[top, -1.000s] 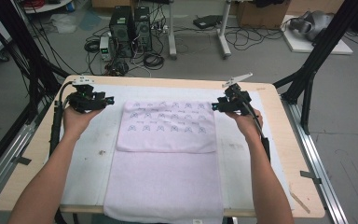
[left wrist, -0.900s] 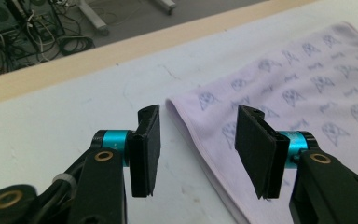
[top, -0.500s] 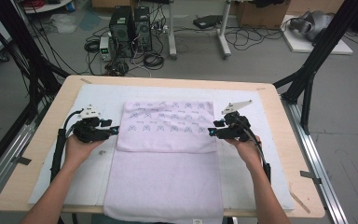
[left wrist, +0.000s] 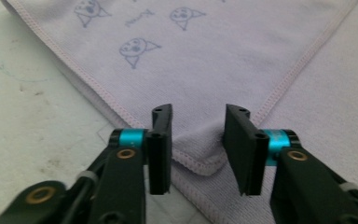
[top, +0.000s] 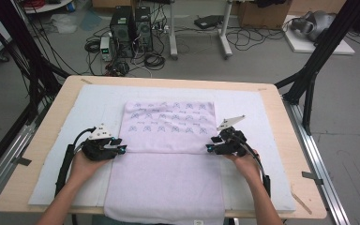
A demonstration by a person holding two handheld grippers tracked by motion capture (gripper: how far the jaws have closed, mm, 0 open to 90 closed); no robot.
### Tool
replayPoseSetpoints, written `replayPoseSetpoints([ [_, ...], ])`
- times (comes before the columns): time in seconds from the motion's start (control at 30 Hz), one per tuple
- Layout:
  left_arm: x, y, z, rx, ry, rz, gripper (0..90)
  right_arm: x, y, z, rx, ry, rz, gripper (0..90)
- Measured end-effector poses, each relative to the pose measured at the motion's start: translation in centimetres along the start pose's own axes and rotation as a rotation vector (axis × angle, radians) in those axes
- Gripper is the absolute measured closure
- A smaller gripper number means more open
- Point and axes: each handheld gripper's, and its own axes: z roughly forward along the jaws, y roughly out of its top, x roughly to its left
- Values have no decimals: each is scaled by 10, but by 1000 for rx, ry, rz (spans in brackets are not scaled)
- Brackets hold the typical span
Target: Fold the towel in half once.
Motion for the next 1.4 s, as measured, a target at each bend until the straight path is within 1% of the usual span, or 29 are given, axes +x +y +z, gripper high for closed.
replayPoseSetpoints([
  [0.07,-1,0,1,5,3,13,722,0,-1,6,35,16,4,611],
  [0.1,-2,1,2,4,3,8,747,0,-3,9,48,20,4,626],
  [0.13,-2,1,2,5,2,3,756,-1,-4,9,35,23,4,664],
  [0.17,-2,1,2,7,-1,0,758,-1,-4,8,33,26,-4,736],
  [0.2,-1,1,2,7,-5,-2,762,-1,-4,7,36,28,-12,780],
  [0.23,-1,1,1,5,-2,-5,782,0,-4,7,39,34,-23,811],
  [0.3,-1,1,1,1,-1,-5,852,1,-3,7,40,37,-30,854],
  [0.33,0,1,0,4,0,-2,864,1,-3,6,35,39,-25,863],
  [0.4,0,2,-3,-9,1,-6,873,1,-2,4,18,43,-28,868],
  [0.5,1,5,-11,-38,2,-16,876,2,2,-9,-42,48,-26,870],
  [0.57,0,10,-19,-67,5,-16,876,4,5,-20,-84,41,-34,871],
  [0.6,-2,12,-24,-82,9,-13,876,6,6,-25,-98,43,-36,871],
  [0.67,-6,14,-35,-102,1,-7,876,13,6,-34,-118,46,-50,871],
  [0.73,-15,12,-48,-107,-5,11,876,23,4,-43,-124,51,-69,871],
  [0.8,-27,5,-62,-123,-23,23,876,37,1,-54,-120,40,-100,871],
  [0.87,-43,-6,-76,-127,-38,34,876,51,-7,-67,-143,49,-118,871],
  [0.93,-59,-18,-90,-119,-52,44,876,66,-18,-78,-148,62,-134,872],
  [0.97,-67,-23,-98,-116,-49,59,875,73,-25,-82,-152,82,-135,882],
  [1.0,-74,-27,-104,-114,-52,66,869,80,-30,-86,-139,109,-130,882],
  [1.03,-79,-31,-109,-117,-65,57,840,86,-35,-89,-141,128,-138,862],
  [1.07,-82,-33,-113,-117,-75,58,792,91,-39,-91,-143,143,-135,833],
  [1.1,-84,-33,-116,-111,-75,67,743,94,-42,-92,-145,159,-135,800],
  [1.13,-84,-33,-116,-108,-70,70,706,95,-43,-92,-143,157,-135,778],
  [1.17,-84,-32,-115,-103,-60,70,660,94,-43,-91,-137,143,-133,753],
  [1.2,-80,-29,-113,-94,-47,76,633,92,-43,-89,-132,130,-125,726],
  [1.3,-66,-21,-99,-96,-28,57,595,72,-35,-75,-116,94,-89,655],
  [1.33,-61,-18,-93,-98,-26,51,586,65,-32,-70,-110,81,-87,626],
  [1.4,-48,-10,-81,-103,-17,39,578,52,-24,-61,-118,57,-69,596],
])
